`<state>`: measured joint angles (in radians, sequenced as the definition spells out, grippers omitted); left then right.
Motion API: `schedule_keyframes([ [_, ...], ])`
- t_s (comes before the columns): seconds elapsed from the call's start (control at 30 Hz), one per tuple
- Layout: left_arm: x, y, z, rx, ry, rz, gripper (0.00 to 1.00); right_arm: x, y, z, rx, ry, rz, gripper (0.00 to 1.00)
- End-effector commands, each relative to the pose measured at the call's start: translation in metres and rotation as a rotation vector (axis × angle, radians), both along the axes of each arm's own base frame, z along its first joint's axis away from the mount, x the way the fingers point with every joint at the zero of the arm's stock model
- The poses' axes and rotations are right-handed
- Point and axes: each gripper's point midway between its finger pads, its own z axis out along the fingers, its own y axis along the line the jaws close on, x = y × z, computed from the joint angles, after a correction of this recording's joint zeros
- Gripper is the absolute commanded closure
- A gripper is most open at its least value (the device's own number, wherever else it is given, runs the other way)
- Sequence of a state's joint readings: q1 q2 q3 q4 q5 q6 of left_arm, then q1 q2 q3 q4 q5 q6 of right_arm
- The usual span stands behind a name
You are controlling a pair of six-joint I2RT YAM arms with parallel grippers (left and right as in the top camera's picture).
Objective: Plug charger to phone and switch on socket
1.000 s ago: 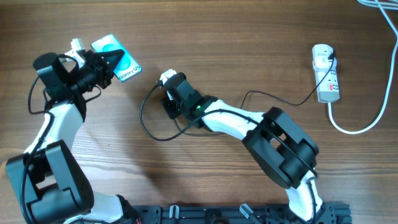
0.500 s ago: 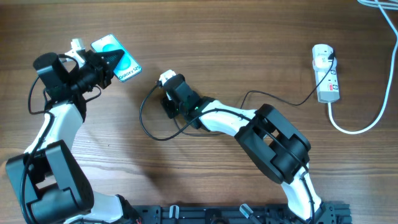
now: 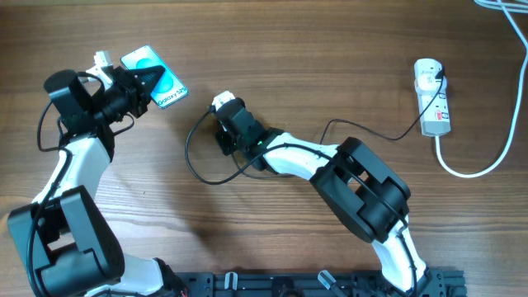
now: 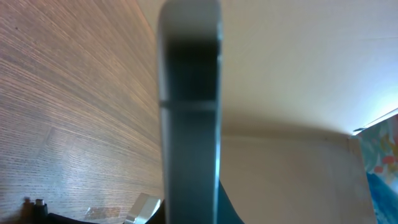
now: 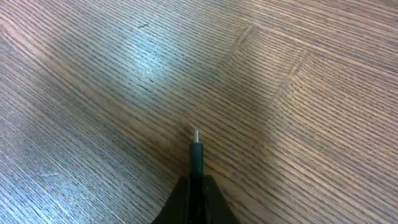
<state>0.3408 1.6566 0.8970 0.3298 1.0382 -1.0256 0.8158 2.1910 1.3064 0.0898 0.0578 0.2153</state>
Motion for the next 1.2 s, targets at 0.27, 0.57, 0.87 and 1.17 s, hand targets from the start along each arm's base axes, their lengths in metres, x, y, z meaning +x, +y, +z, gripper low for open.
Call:
schedule_keyframes([
  [0.27, 0.001, 0.001, 0.024, 0.035, -0.083, -0.018, 0.96, -0.014, -0.008, 0.017, 0.343, 0.477, 0.02, 0.96],
  [0.57, -0.002, -0.023, 0.023, 0.042, -0.095, -0.087, 0.96, -0.021, -0.043, 0.093, 0.645, 0.692, 0.236, 0.96],
  [0.87, -0.001, -0.084, 0.018, 0.07, -0.092, -0.18, 0.96, -0.043, -0.063, 0.132, 0.615, 0.694, 0.273, 0.96],
  [1.17, 0.0, -0.108, 0.02, 0.057, -0.083, -0.188, 0.96, -0.044, -0.111, 0.164, 0.609, 0.664, 0.234, 0.96],
])
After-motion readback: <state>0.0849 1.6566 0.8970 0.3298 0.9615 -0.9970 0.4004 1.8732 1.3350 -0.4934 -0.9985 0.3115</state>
